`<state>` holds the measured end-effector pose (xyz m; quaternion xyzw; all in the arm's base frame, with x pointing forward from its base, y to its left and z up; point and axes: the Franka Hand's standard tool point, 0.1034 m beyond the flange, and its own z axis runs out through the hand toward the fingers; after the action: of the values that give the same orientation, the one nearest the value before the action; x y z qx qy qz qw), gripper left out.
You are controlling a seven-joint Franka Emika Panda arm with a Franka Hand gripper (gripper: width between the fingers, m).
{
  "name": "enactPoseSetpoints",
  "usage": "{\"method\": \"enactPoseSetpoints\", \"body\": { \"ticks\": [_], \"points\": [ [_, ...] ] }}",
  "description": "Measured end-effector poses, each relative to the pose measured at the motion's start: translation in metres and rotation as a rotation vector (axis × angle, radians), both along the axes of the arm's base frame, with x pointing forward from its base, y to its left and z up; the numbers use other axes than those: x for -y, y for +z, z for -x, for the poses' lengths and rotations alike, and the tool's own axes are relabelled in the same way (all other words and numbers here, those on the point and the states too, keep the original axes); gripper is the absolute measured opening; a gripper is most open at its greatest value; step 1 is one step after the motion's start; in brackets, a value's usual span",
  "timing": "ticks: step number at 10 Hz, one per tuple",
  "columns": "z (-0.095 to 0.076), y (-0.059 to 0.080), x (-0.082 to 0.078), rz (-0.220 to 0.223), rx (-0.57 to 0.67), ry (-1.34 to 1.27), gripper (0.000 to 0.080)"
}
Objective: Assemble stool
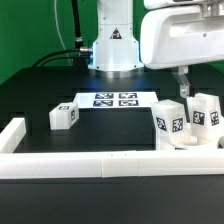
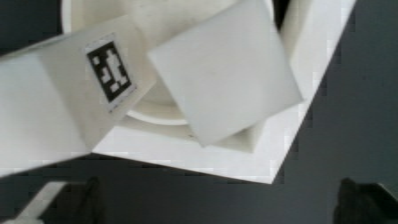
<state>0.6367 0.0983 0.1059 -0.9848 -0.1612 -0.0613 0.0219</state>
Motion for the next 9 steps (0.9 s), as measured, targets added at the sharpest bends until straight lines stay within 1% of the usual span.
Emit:
{"method": "enactPoseSetpoints", "body": {
  "ticks": [1, 2, 3, 4, 5, 9],
  "points": [
    [0.005, -0.004, -0.001, 0.003, -0.030, 0.004, 0.0649],
    [0.013, -0.012, -0.004, 0.009, -0.099, 0.010, 0.0649],
    [0.013, -0.016, -0.009, 0.014, -0.129, -0.004, 0.0649],
    [0.015, -0.022, -0.014, 0.019, -0.123, -0.008, 0.0649],
    [0.018, -0.025, -0.015, 0.019, -0.122, -0.008, 0.0649],
    [0.018, -0.027, -0.015, 0.017, -0.115, -0.014, 0.0649]
  ]
}}
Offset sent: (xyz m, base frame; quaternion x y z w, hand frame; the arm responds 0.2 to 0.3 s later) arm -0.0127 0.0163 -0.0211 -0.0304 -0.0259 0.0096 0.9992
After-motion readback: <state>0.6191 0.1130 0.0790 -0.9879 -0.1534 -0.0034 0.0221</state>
